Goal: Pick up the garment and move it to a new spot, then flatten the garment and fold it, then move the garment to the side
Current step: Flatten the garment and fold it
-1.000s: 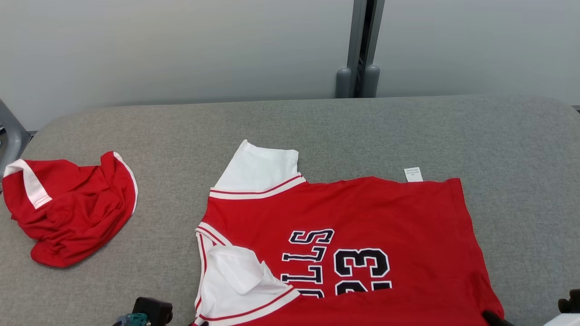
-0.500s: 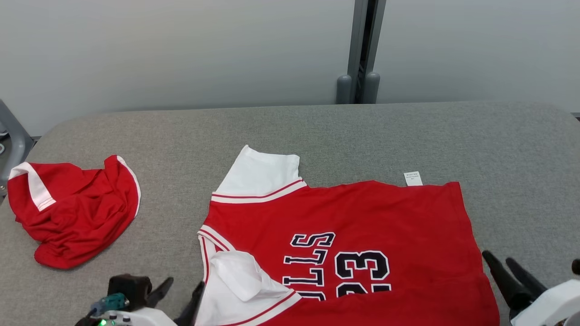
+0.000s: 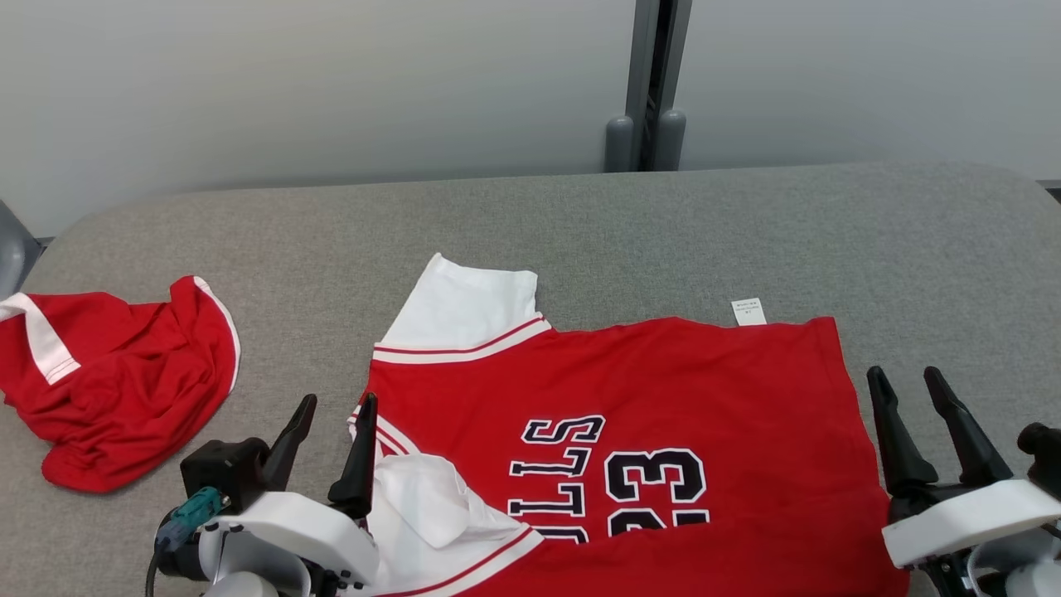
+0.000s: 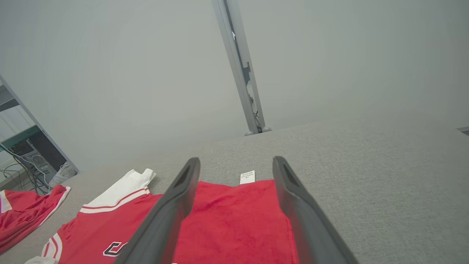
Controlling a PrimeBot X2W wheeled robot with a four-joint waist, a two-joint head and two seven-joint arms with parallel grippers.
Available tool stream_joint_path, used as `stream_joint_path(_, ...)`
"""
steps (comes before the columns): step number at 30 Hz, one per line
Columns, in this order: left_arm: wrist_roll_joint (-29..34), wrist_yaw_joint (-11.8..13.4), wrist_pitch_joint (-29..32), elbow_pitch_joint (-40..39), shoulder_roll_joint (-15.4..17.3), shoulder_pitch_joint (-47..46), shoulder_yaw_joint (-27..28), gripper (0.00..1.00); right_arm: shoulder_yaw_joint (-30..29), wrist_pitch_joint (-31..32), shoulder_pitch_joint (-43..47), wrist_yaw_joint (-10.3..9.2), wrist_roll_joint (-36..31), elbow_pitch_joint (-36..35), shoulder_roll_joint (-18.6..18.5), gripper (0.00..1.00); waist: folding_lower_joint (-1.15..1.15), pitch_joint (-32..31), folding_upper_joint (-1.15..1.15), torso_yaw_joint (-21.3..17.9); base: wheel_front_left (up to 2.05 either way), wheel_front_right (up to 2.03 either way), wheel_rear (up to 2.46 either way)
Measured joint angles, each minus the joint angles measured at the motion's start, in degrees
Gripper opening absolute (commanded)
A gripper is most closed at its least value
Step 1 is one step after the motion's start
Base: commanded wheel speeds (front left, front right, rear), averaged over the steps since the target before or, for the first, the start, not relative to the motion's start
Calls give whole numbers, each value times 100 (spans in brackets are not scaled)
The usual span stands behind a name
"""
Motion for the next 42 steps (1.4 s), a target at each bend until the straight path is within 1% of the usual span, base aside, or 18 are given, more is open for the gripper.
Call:
stream_joint_path(3, 142, 29, -55, 359, -130, -207, -76, 100, 154, -157, -144, 0, -105, 176, 85, 100, 0, 139, 0, -36, 0, 0, 0)
stream_joint_path(7, 374, 73, -23, 856, -163, -642, -182, 100, 258, -294, -425, 0, -162, 258, 126, 100, 0, 432, 0, -109, 0, 0, 0)
stream_joint_path(10, 582, 76, 74, 1187, -127, -1082, -252, 100, 293, -344, -630, 0, -80, 209, 223, 100, 0, 710, 0, -189, 0, 0, 0)
stream_joint_path(12, 683, 59, 158, 1380, -78, -1457, -270, 100, 312, -375, -779, 0, -68, 119, 225, 100, 0, 919, 0, -251, 0, 0, 0)
stream_joint_path(14, 754, 21, 269, 1570, -60, -1809, -300, 100, 311, -427, -913, 0, -278, 41, 175, 100, 0, 1133, 0, -325, 0, 0, 0)
stream_joint_path(20, 1000, -254, 668, 2140, 11, -2848, -459, 100, 304, -495, -1067, 0, -614, -186, 232, 100, 0, 1689, 0, -591, 0, 0, 0)
stream_joint_path(24, 1132, -269, 858, 2628, -5, -3500, -503, 100, 342, -522, -1167, 0, -708, -358, 286, 100, 0, 1981, 0, -767, 0, 0, 0)
stream_joint_path(26, 1162, -339, 958, 2889, -37, -3739, -546, 100, 347, -522, -1185, 0, -711, -447, 326, 100, 0, 2099, 0, -847, 0, 0, 0)
stream_joint_path(28, 1192, -380, 995, 3118, -70, -3945, -581, 100, 339, -525, -1209, 0, -712, -538, 365, 100, 0, 2196, 0, -920, 0, 0, 0)
stream_joint_path(34, 1314, -622, 1120, 3776, -64, -4395, -726, 100, 300, -520, -1211, 0, -739, -676, 401, 100, 0, 2395, 0, -1087, 0, 0, 0)
stream_joint_path(37, 1386, -783, 1140, 4056, -40, -4569, -824, 100, 291, -490, -1209, 0, -757, -698, 405, 100, 0, 2448, 0, -1129, 0, 0, 0)
stream_joint_path(38, 1393, -876, 1182, 4208, -54, -4639, -879, 100, 298, -488, -1209, 0, -761, -713, 412, 100, 0, 2464, 0, -1149, 0, 0, 0)
stream_joint_path(39, 1393, -876, 1182, 4208, -54, -4639, -879, 100, 298, -488, -1209, 0, -761, -713, 412, 100, 0, 2464, 0, -1149, 0, 0, 0)
stream_joint_path(41, 1401, -977, 1184, 4343, -69, -4707, -922, 100, 283, -488, -1209, 0, -761, -719, 421, 100, 0, 2474, 0, -1163, 0, 0, 0)
stream_joint_path(42, 1400, -1000, 1180, 4399, -87, -4736, -935, 84, 276, -488, -1208, 0, -761, -719, 423, 100, 0, 2473, 0, -1164, 0, 0, 0)
